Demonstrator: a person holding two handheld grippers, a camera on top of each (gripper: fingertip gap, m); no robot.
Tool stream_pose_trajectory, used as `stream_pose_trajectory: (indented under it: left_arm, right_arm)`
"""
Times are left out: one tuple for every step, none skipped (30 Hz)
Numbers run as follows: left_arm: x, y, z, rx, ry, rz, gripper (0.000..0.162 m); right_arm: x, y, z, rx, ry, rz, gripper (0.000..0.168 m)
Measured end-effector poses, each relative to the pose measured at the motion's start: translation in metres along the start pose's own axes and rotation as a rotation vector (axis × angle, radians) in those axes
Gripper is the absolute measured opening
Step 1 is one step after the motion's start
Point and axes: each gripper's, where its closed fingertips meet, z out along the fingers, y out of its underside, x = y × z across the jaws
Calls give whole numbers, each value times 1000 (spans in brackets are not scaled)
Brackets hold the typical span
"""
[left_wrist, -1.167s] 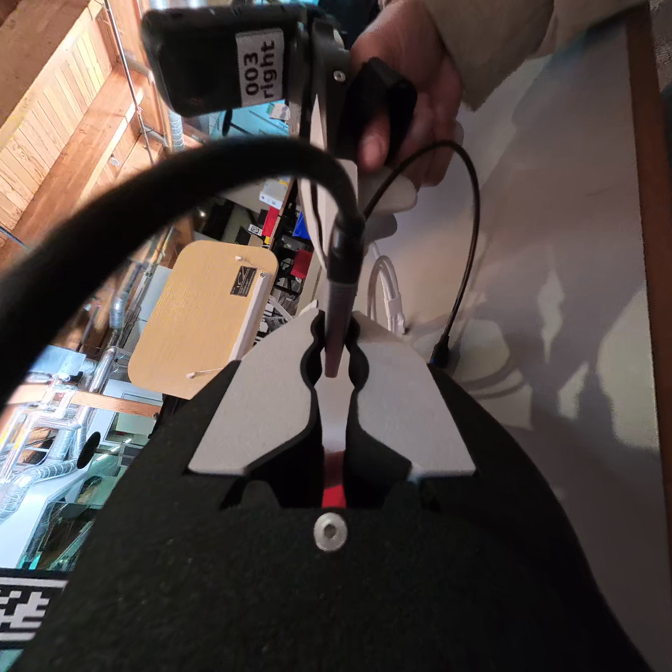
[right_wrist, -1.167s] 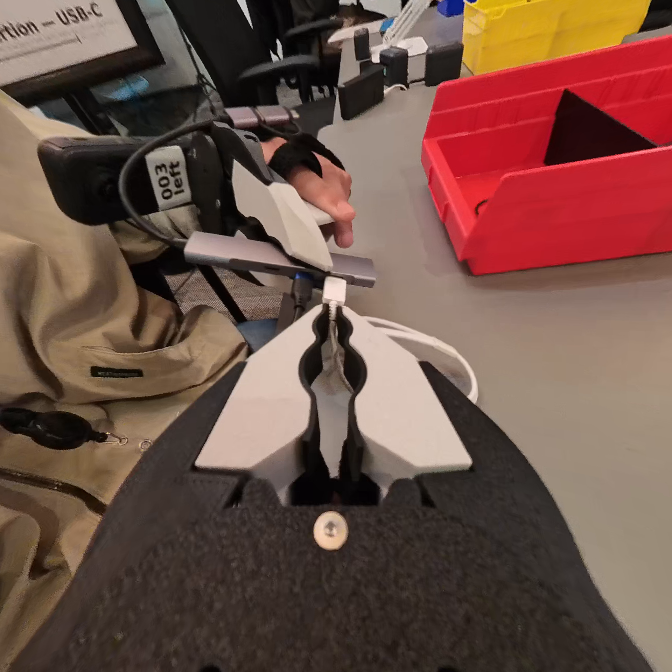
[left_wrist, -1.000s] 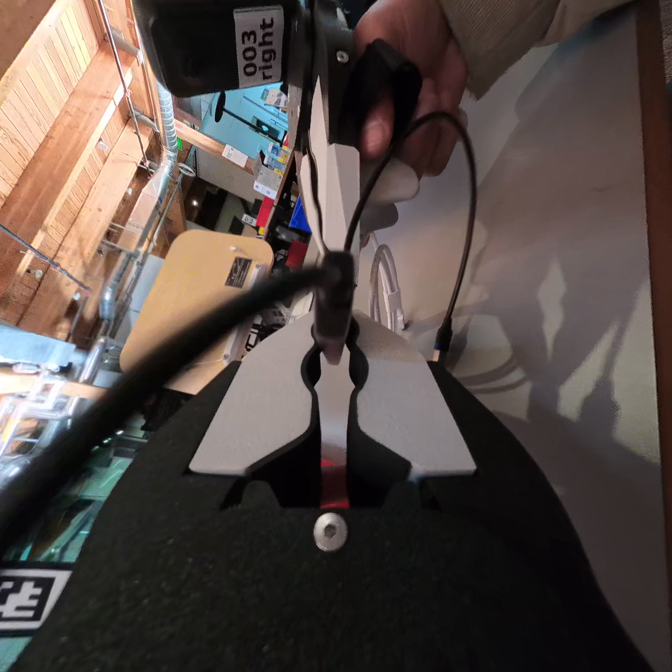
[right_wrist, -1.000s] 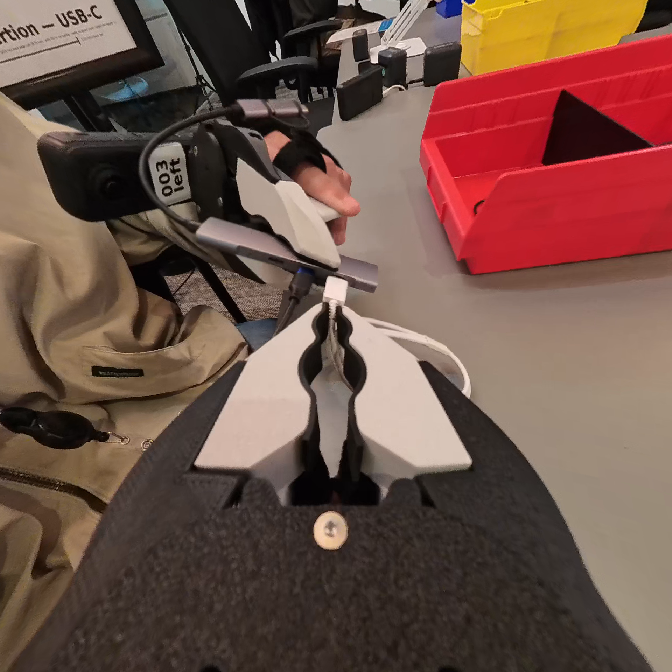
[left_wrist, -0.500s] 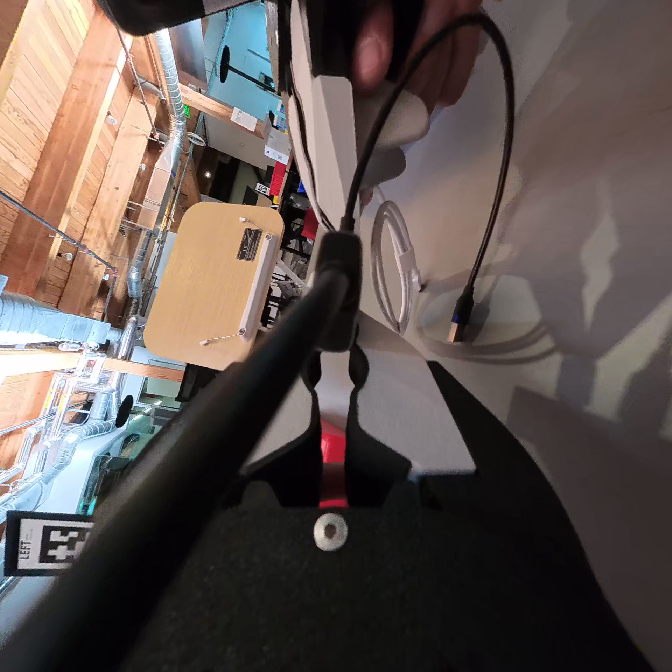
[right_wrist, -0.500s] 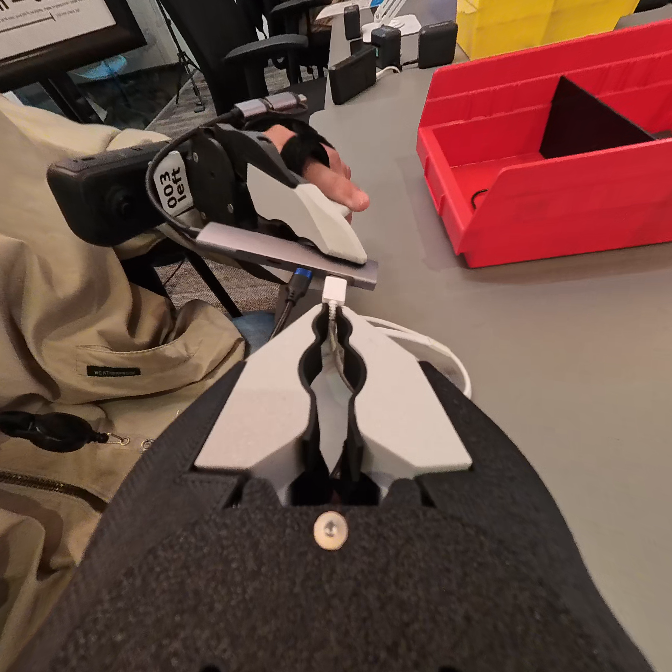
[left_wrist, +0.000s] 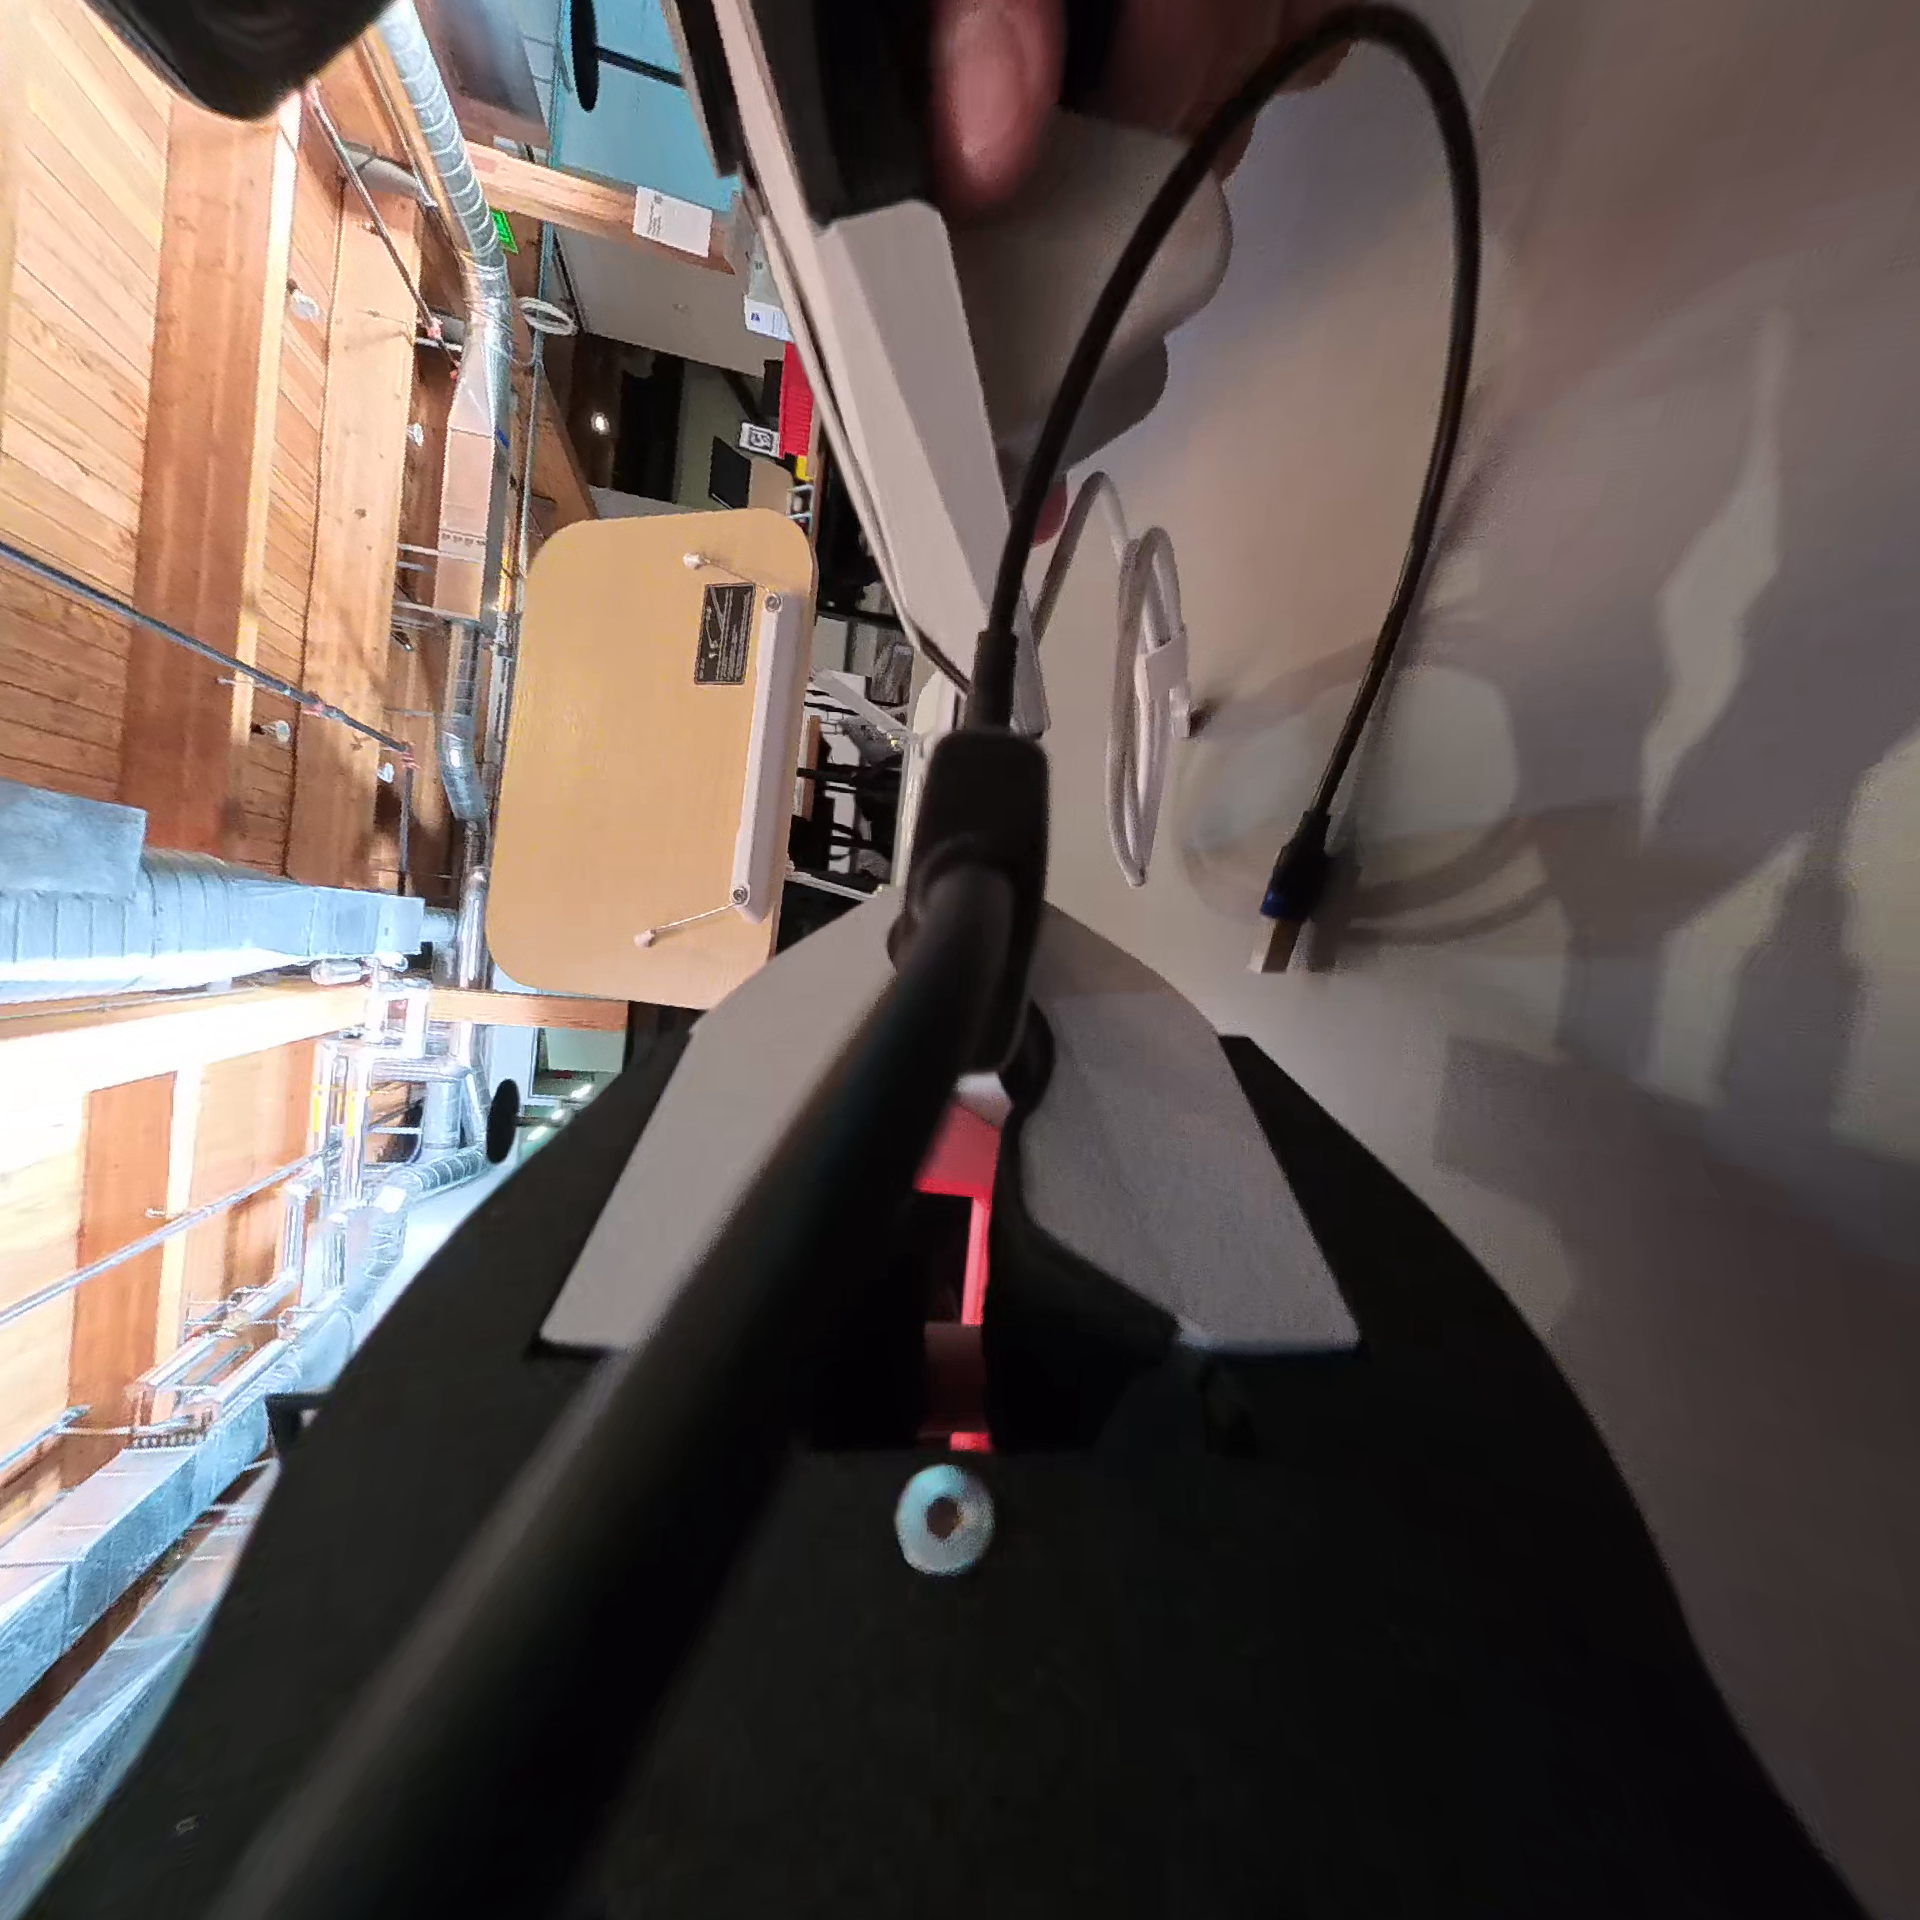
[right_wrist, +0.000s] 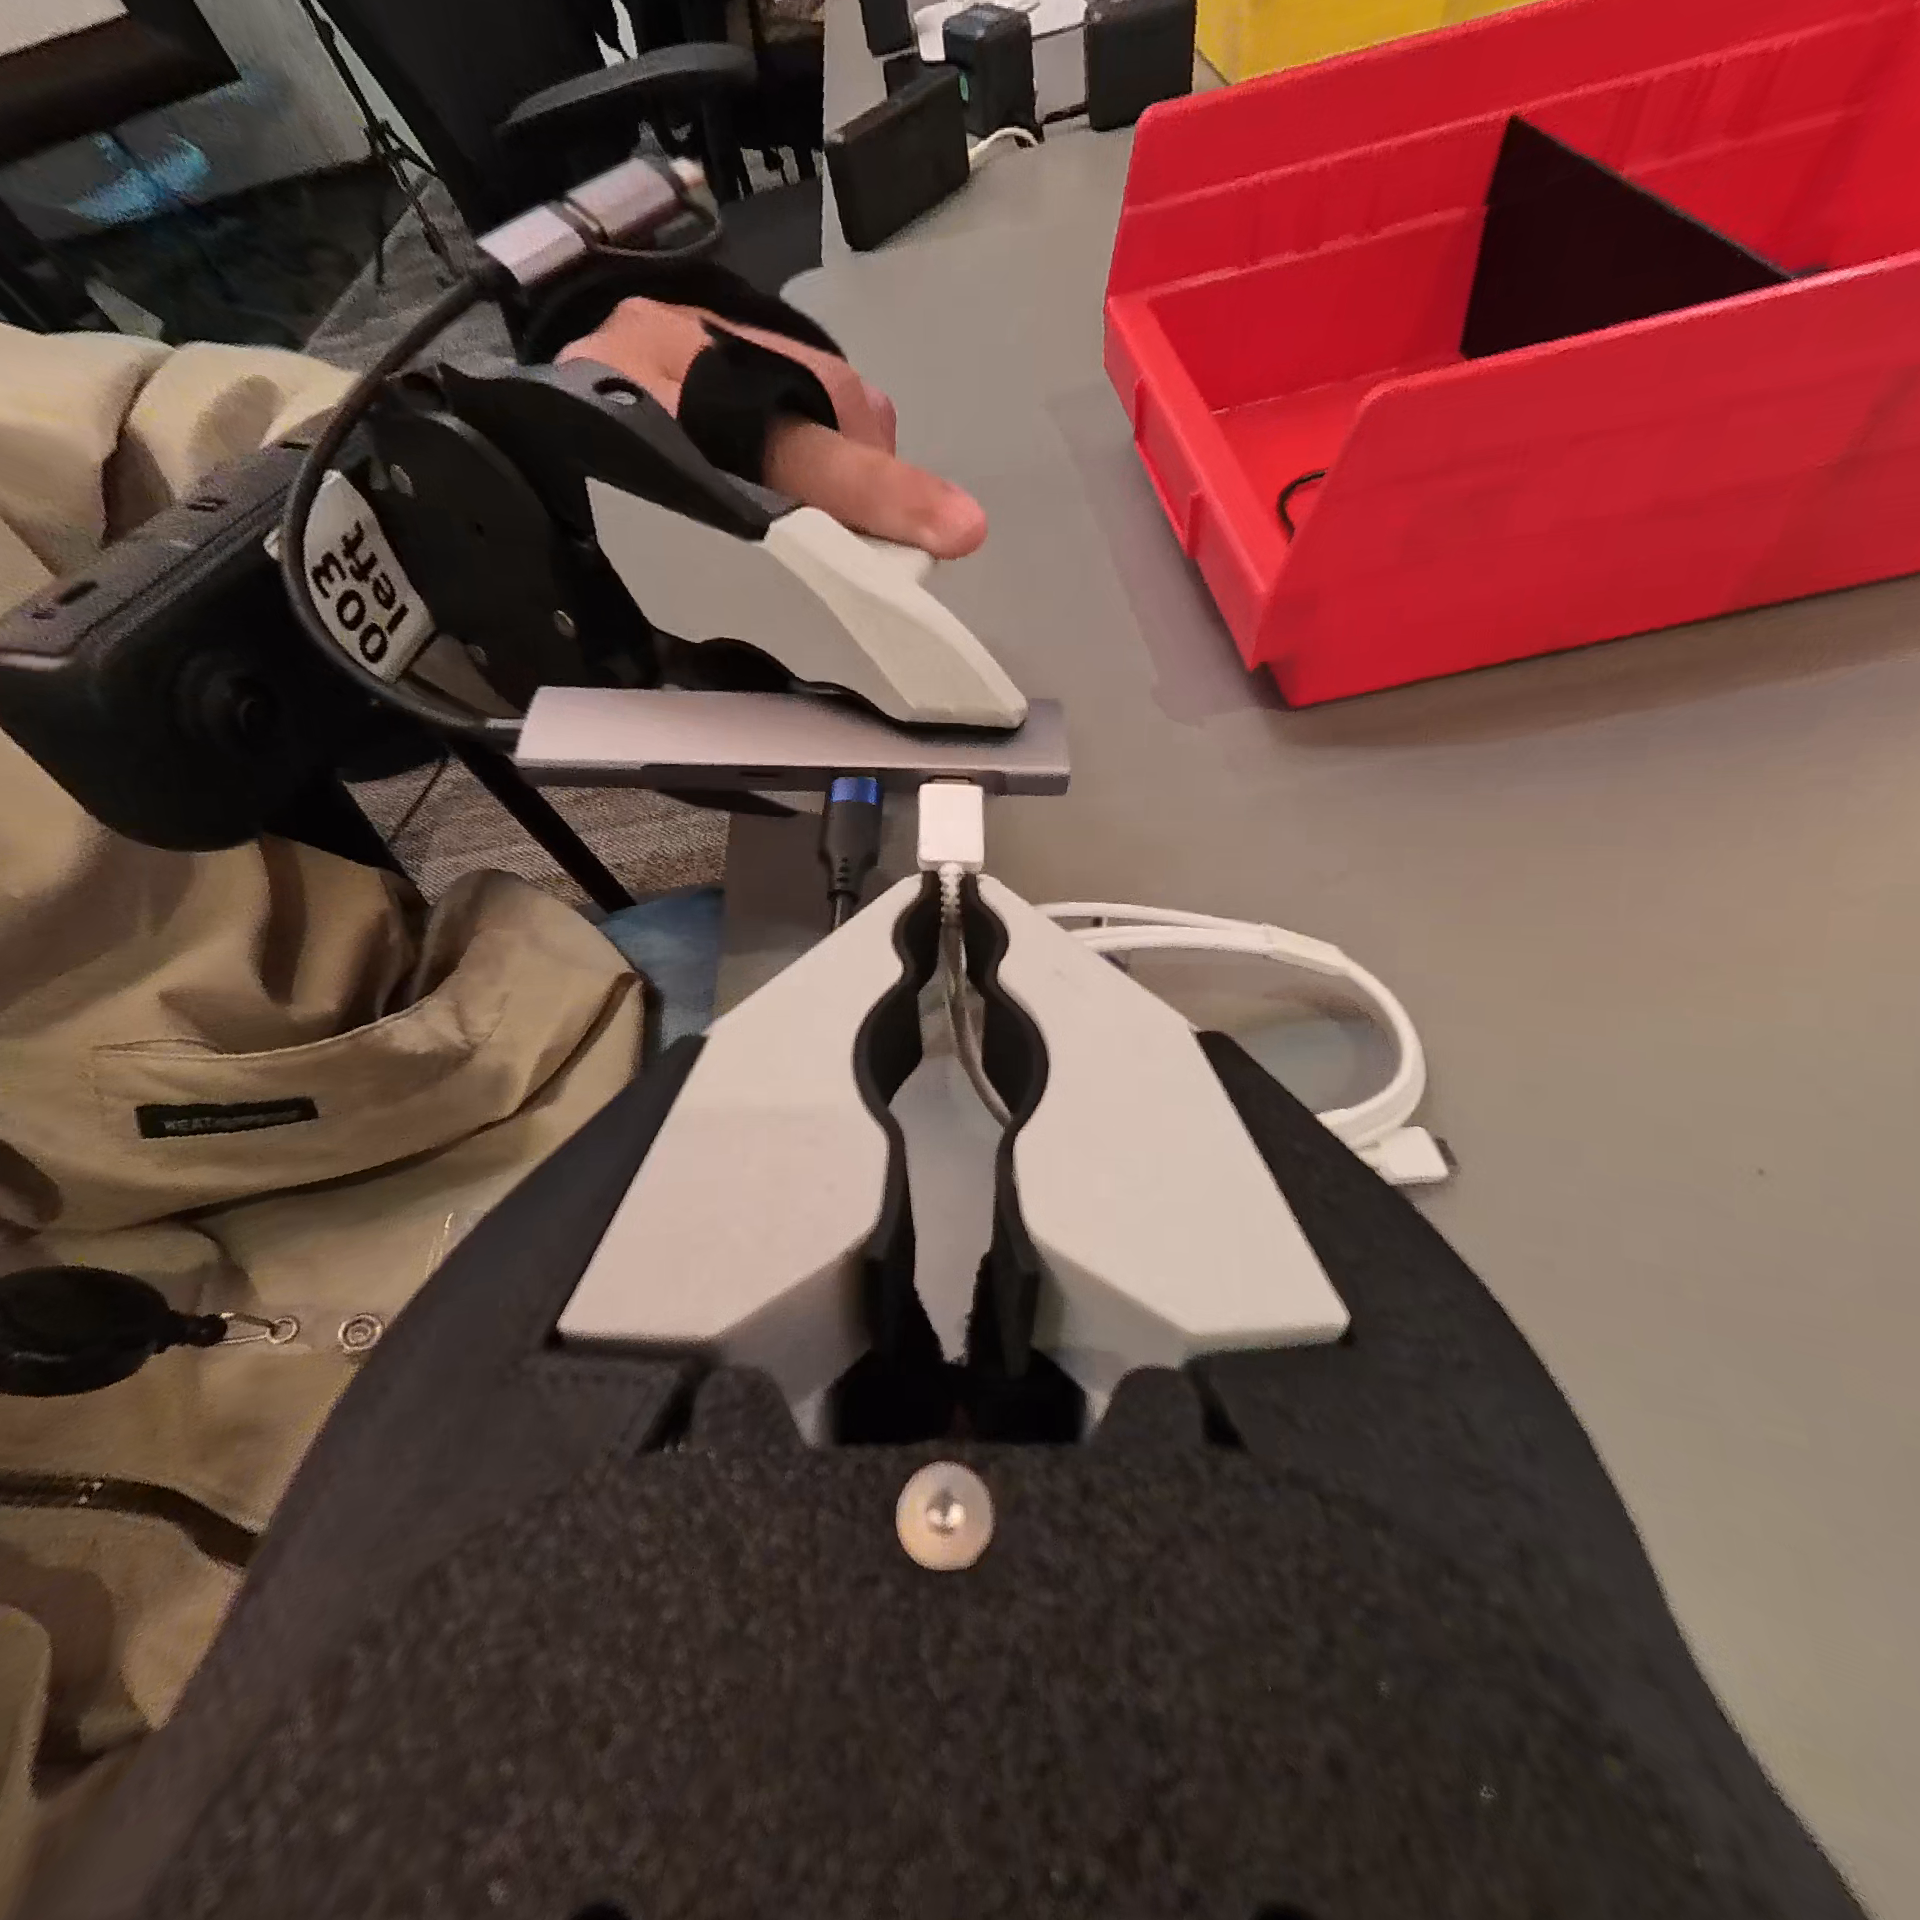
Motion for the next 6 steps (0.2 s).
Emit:
stream_pose_trajectory:
  left_arm:
    - [-2,0,0,15,-7,-5,11]
    - [-2,-1,0,25,-4,-5,10]
    - [0,-1,0,28,4,13,9]
    - [2,-2,0,28,10,35,9]
    - [4,-3,1,24,9,53,9]
    - [4,-3,0,28,16,47,8]
  right_arm:
    - [-1,-2,0,19,-14,17,2]
    - [-1,-2,-1,24,-28,27,2]
    - [-1,0,-1,10,-28,11,2]
    - [-1,2,-1,-7,-27,-4,2]
    - [-1,3,-1,-15,-27,-6,2]
    - [-2,4,-1,-16,-32,-6,2]
